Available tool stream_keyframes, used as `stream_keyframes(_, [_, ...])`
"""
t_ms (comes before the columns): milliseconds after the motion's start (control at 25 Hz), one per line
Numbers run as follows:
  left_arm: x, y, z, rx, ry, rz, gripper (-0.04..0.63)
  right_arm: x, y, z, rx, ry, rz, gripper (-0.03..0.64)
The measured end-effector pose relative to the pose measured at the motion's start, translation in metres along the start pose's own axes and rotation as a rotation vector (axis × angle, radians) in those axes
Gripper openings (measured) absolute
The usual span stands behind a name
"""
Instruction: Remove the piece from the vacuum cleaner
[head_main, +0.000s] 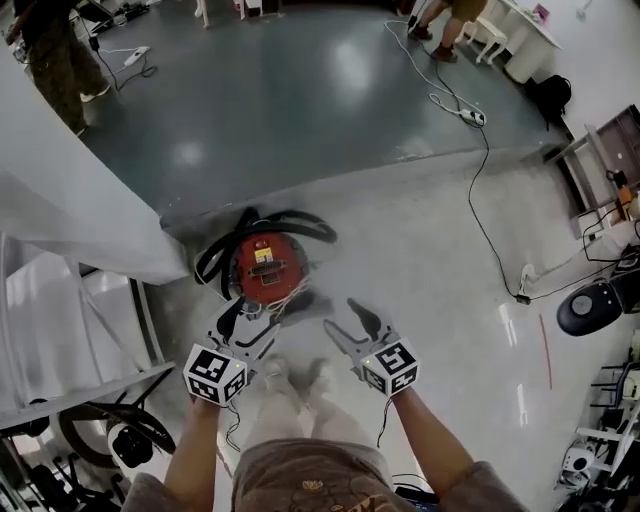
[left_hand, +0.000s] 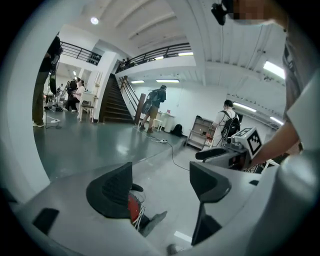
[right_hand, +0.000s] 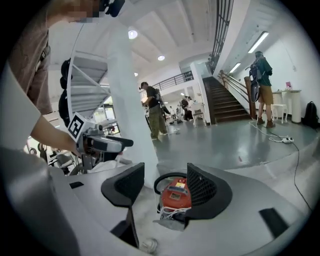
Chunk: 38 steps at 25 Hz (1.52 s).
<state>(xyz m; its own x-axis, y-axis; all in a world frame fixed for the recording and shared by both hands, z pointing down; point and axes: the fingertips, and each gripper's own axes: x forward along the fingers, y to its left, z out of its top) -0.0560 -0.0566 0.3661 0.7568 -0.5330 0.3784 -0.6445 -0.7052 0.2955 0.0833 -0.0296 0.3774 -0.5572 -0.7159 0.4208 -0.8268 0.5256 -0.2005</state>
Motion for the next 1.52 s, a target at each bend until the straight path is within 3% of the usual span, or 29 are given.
stream_keyframes(480, [0.091, 0.050, -0.186, -0.028, 0.236, -0.019, 0.331, 0.090, -0.026, -0.169, -0.179, 0.313, 0.159, 0.236])
stream_keyframes(880, [0.157, 0.047, -0.329, -0.028, 0.370, -0.115, 0.331, 0.157, -0.047, -0.310, -0.256, 0.462, 0.238, 0.236])
stream_keyframes(1080, [0.178, 0.053, -0.365, -0.003, 0.393, -0.117, 0.331, 0.176, -0.053, -0.347, -0.334, 0.507, 0.285, 0.236])
stream_keyframes(1200, [0.188, 0.051, -0.383, 0.053, 0.432, -0.131, 0.331, 0.183, -0.054, -0.362, -0.396, 0.538, 0.318, 0.238])
stream_keyframes(1520, [0.199, 0.047, -0.400, 0.154, 0.505, -0.153, 0.325, 0.196, -0.056, -0.372, -0.517, 0.594, 0.442, 0.238])
